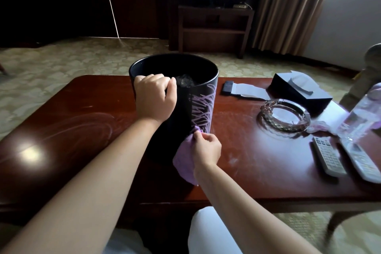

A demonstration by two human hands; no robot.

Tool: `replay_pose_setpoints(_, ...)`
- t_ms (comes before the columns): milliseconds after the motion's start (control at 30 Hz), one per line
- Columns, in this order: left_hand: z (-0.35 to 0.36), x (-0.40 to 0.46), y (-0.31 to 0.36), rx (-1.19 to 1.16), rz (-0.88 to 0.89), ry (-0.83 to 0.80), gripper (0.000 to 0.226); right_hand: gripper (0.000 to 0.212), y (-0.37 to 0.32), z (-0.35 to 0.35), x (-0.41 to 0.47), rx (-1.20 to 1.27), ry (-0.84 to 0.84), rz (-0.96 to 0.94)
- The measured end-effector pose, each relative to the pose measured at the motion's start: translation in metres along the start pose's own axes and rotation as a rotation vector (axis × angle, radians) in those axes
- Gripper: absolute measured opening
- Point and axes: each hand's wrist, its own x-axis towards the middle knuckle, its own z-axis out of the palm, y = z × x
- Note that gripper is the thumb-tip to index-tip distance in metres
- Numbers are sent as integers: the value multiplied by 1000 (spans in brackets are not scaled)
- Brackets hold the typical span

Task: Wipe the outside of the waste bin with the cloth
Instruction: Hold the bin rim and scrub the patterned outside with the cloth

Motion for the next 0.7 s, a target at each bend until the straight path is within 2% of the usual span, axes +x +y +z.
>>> replay_pose_setpoints(233, -2, 1, 1, -27, -5, -16, 38, 14, 8, 4, -5, 16, 6, 196)
replay_pose_setpoints(400, -1, 0, 1, -23, 5, -15, 37, 15, -16, 5, -4, 125, 6, 67)
replay_pose_setpoints(600, -2, 1, 1, -28, 15, -13, 37, 11, -14, 5, -10, 59, 15, 135)
replay_pose_setpoints(700, -2, 1, 1, -33, 21, -14, 36, 13, -33, 5, -7, 92, -4, 33)
